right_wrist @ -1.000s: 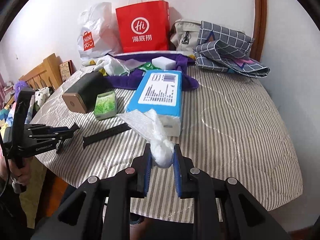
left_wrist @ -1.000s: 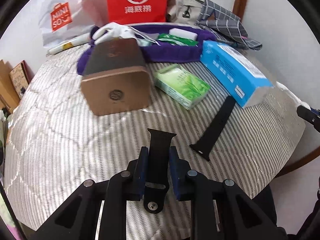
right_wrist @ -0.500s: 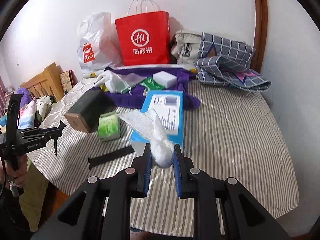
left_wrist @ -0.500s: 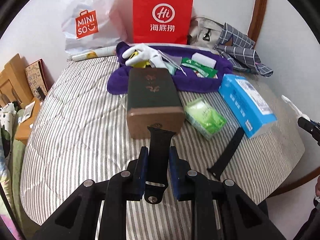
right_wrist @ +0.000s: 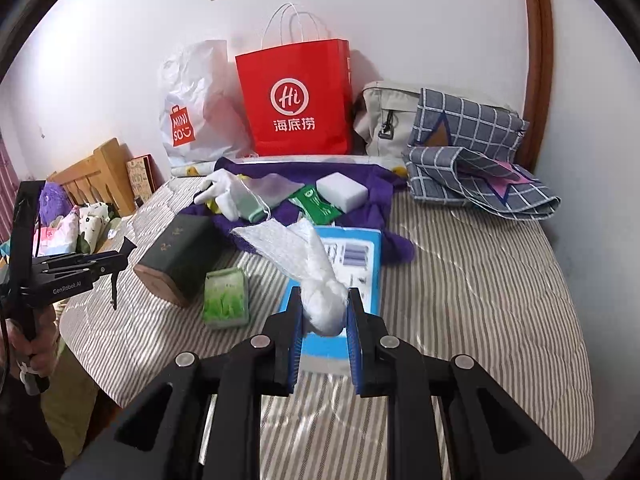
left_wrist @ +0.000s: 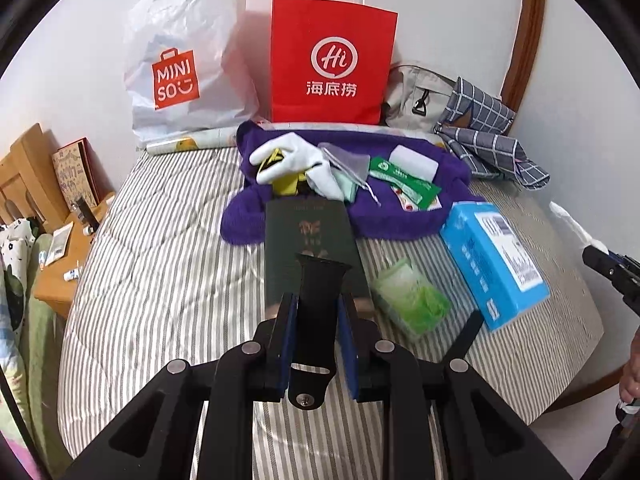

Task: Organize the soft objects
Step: 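Carry the tissue with the right tool while the left tool carries the strap toward the purple towel, then release the tissue on the towel with the right tool while the left tool lowers the strap onto it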

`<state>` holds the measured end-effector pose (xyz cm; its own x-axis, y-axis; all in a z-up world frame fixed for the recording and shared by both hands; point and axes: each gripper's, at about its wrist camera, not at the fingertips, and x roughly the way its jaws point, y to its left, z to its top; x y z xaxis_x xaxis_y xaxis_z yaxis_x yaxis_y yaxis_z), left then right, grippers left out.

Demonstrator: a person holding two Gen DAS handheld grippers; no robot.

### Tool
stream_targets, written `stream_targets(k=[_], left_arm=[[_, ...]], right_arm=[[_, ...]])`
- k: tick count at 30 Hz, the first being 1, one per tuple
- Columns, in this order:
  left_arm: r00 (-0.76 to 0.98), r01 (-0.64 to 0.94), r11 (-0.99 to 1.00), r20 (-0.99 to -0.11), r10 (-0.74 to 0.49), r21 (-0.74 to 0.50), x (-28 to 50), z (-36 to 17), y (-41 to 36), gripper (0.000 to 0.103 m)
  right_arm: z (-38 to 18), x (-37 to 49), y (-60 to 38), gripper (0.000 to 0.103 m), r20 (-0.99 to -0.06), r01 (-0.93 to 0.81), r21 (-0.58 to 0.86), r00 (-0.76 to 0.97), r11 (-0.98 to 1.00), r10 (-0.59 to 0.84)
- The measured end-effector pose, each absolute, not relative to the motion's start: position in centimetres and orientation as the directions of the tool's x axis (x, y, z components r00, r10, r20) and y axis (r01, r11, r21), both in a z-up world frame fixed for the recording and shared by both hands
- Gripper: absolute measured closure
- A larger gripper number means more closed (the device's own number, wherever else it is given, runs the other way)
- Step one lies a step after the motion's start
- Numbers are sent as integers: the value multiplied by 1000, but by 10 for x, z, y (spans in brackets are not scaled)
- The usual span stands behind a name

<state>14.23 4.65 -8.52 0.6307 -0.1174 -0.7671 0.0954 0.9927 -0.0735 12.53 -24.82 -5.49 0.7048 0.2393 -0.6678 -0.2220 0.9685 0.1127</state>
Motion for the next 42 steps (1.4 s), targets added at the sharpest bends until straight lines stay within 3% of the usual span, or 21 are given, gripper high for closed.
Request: stream_targets(k=[28, 42], left_arm=[[652, 86, 994, -751, -105, -64, 244, -63, 46, 83], [660, 87, 994, -743, -110, -69, 314, -50, 44, 82]], right_arm=[[-59, 233, -227, 84, -687, -244, 62, 693, 968, 219], [-53, 313, -210, 84, -666, -316, 78, 689, 946, 285]])
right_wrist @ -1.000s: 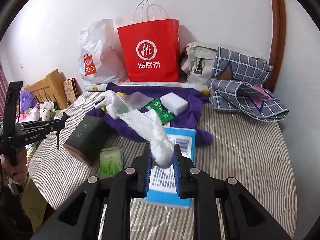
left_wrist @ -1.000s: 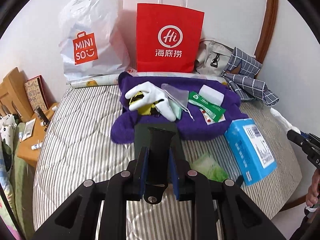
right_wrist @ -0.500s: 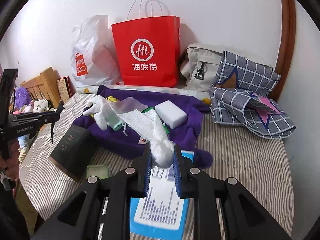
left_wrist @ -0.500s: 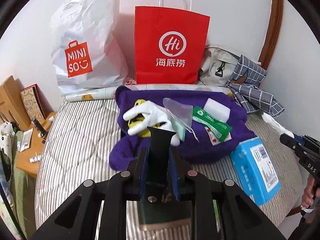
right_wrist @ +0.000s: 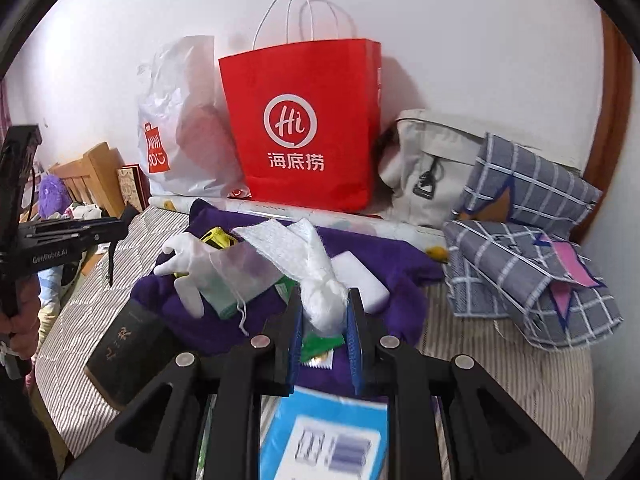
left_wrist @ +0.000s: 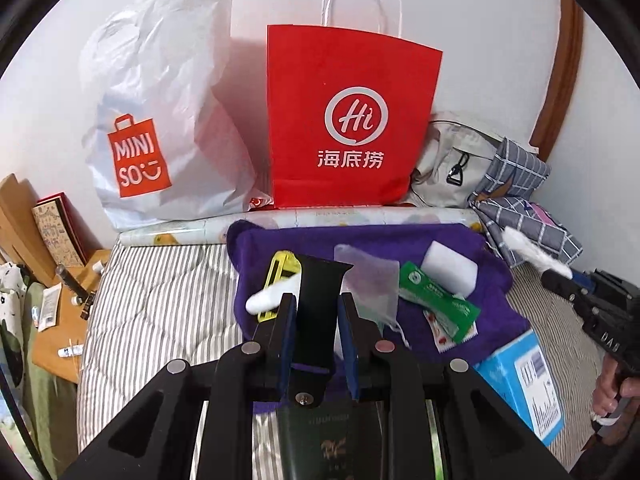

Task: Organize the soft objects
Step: 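Release the tissue on the towel with the right tool while the left tool lowers the strap onto it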

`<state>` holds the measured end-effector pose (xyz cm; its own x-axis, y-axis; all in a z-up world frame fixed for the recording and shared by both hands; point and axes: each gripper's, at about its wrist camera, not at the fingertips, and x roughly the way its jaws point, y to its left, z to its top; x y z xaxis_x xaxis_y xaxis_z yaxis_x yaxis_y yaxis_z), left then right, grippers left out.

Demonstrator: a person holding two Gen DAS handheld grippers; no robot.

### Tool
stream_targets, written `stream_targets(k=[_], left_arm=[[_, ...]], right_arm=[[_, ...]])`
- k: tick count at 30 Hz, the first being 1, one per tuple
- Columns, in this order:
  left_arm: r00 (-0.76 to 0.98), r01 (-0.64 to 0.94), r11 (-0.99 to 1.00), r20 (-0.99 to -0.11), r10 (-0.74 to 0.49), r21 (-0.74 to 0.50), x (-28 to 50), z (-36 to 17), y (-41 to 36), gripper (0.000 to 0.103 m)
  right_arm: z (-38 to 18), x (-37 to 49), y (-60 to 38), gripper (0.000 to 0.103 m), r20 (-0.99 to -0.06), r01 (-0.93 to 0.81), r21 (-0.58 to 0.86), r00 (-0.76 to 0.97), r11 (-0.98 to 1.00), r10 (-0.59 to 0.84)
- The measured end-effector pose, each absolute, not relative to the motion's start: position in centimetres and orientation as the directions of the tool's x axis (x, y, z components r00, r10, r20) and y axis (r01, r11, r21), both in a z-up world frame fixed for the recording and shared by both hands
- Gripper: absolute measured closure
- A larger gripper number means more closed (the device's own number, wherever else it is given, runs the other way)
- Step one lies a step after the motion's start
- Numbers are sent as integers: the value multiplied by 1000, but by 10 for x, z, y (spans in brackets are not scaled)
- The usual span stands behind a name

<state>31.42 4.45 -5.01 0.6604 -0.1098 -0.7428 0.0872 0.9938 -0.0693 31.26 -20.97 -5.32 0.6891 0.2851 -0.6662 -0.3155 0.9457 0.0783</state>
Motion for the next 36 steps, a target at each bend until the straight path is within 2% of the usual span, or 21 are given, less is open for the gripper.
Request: stream_targets(k=[12, 15, 17, 36], left_arm=[[612, 90, 992, -781, -125, -88, 358, -82, 35, 82], [598, 99, 990, -789, -140, -101, 364, -91, 33, 83], [588, 102, 989, -796, -146, -106, 368, -95, 31, 86], [556, 126, 985, -813, -172, -122, 379, -111, 22, 88]], right_arm=[[-103, 346, -213, 84, -729, -339, 107, 613, 935, 306], [-110, 350, -217, 84, -734, -336, 115, 605, 935, 308], [-115, 353, -219, 83, -740, -334, 123, 597, 934, 311], [-139, 363, -223, 82, -785, -338, 140, 535, 931, 312]])
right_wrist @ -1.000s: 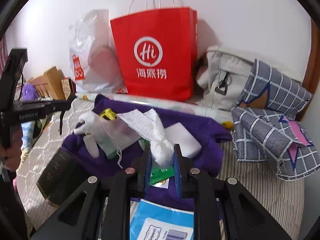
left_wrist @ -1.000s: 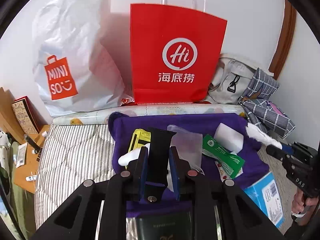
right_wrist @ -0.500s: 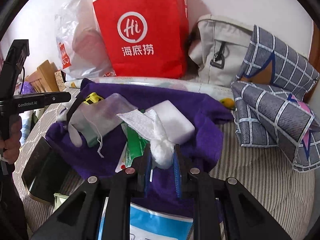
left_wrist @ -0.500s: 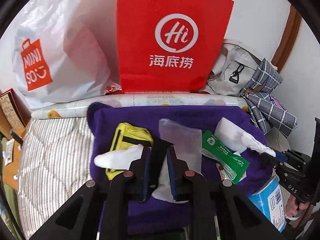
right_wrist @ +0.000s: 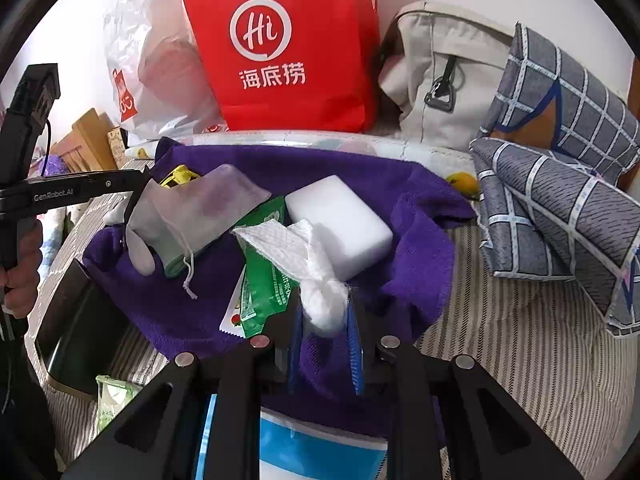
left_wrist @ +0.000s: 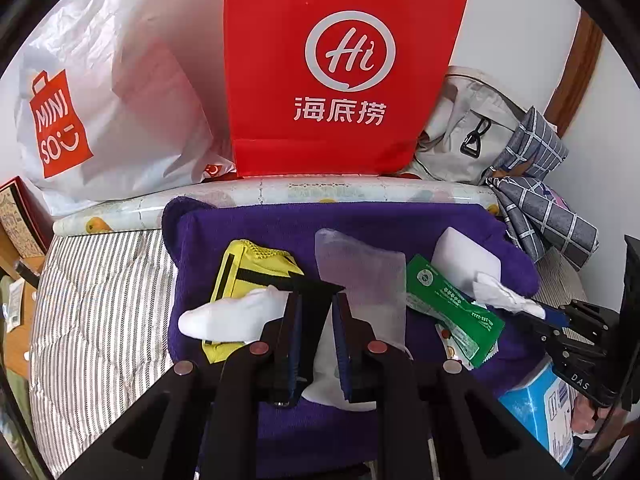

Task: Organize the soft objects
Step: 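Release the tissue on the towel with the right tool while the left tool lowers the strap onto it, then grasp the green tissue pack with the right tool while the left tool releases the strap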

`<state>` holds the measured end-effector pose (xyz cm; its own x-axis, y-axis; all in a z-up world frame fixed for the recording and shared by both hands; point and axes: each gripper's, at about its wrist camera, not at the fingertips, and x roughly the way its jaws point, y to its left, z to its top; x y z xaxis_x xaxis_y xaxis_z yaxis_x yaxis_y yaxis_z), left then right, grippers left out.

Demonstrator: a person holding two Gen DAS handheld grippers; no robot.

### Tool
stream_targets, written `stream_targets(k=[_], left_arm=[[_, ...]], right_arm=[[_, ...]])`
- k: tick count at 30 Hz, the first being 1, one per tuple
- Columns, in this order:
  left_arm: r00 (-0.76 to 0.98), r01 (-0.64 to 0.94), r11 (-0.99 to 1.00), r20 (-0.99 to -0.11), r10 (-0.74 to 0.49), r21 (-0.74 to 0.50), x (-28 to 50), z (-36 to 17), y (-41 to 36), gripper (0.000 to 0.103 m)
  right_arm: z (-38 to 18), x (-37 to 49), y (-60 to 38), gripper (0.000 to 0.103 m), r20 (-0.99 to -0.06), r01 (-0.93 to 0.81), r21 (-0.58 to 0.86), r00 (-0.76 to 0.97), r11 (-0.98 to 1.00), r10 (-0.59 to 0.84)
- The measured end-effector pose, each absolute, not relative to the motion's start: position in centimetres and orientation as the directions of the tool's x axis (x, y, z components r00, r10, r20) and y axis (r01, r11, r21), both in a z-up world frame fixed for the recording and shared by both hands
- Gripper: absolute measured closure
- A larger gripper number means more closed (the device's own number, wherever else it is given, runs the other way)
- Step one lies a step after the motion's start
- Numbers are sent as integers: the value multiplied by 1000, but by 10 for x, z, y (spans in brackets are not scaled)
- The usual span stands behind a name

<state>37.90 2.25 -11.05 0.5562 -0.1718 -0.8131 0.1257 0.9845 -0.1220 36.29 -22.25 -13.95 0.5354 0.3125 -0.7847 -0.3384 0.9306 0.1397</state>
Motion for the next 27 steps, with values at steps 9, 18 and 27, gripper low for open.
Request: stream_targets(k=[9, 18, 27], left_arm=[[542, 109, 982, -819, -190, -156, 363, -107, 35, 88], [559, 87, 983, -809, -183, -162, 330, -87, 53, 71], [578, 71, 979, -793, -195, -189, 285, -75, 71, 52]], right_arm=[[-130, 359, -225, 25, -760, -351, 151, 557, 924, 335], [-98, 313, -215, 25, -709, -358, 145, 612, 922, 350], [-99, 232, -156, 25, -742, -473, 150, 526, 868, 415]])
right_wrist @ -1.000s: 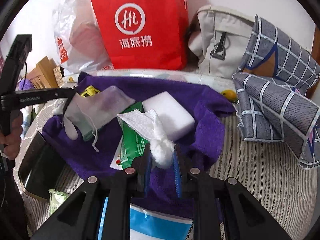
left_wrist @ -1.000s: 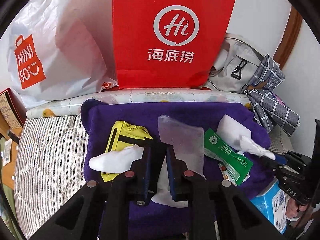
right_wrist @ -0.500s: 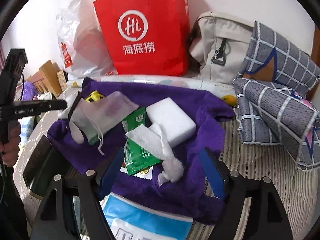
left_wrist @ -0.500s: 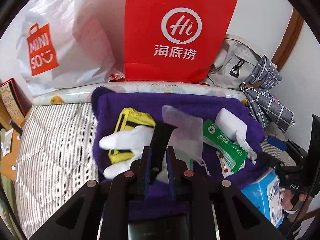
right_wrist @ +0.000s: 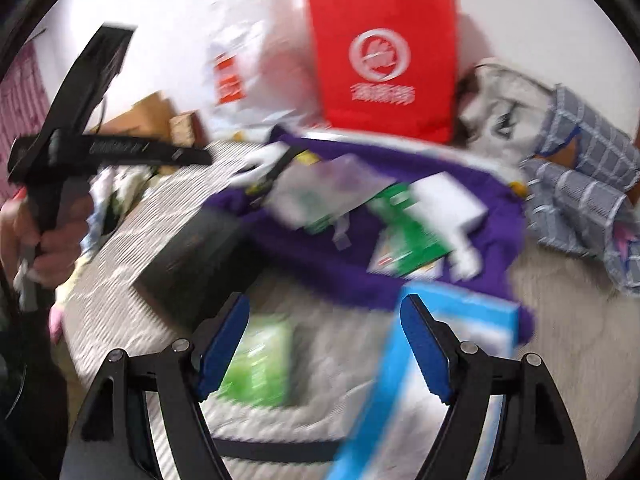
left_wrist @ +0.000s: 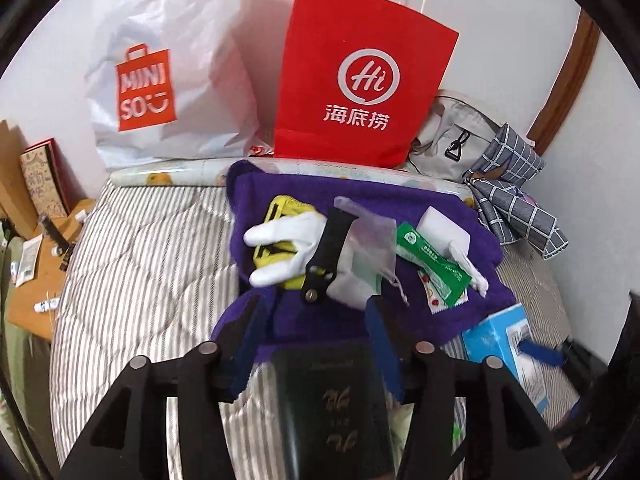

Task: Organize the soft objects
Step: 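Grasp the green tissue pack with the right tool while the left tool releases the strap, then lift the green pack with the right tool while the left tool grasps the second black strap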

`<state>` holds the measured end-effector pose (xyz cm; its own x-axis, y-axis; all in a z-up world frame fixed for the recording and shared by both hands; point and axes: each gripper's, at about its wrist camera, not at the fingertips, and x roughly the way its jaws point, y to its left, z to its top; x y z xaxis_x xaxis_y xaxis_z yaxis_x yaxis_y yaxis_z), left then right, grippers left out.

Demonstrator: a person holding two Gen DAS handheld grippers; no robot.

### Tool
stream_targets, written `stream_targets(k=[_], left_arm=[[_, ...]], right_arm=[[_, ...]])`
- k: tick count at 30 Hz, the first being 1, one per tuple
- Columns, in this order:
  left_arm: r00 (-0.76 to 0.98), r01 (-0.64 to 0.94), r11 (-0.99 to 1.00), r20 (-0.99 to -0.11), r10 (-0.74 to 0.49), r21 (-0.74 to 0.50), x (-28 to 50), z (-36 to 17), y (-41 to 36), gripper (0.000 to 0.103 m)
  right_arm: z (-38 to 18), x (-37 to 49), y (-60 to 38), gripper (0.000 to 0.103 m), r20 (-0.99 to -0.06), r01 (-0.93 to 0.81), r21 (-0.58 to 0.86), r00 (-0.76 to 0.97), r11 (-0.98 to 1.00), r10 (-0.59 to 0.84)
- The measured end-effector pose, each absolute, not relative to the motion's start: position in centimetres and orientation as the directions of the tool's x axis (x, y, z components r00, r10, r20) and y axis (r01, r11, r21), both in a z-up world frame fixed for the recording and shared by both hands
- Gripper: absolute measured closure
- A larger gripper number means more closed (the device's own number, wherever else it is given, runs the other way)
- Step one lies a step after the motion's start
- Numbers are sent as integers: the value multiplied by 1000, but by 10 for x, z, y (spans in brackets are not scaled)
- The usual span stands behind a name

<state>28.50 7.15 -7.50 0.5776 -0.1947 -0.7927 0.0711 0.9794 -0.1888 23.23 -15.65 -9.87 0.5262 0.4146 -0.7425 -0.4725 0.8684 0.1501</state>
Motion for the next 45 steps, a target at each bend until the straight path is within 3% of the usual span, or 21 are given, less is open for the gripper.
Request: stream_targets(k=[11, 20, 21, 23, 34, 45], left_arm=[[589, 9, 981, -792, -162, -195, 231, -82, 110, 43], [585, -14, 983, -799, -140, -182, 209, -92, 120, 43], [583, -15, 983, -800, -141, -184, 208, -93, 120, 43], [581, -16, 983, -802, -138, -181, 206, -95, 120, 43], [566, 46, 979, -803, -188, -196, 179, -96, 98, 43], [524, 163, 975, -824, -214, -150, 144, -105, 35, 43]], right_arm=[[-141, 206, -97, 25, -829, -503, 84, 444, 860, 340], [-166, 210, -80, 26, -868, -485, -5, 436, 875, 237], [-169, 211, -79, 29, -874, -490, 8, 421, 872, 244], [-174, 212, -77, 51, -885, -491, 20, 397, 871, 245], [-121, 170, -123, 52, -785, -441, 109, 512, 891, 349], [-89, 114, -189, 52, -710, -342, 148, 616, 928, 341]])
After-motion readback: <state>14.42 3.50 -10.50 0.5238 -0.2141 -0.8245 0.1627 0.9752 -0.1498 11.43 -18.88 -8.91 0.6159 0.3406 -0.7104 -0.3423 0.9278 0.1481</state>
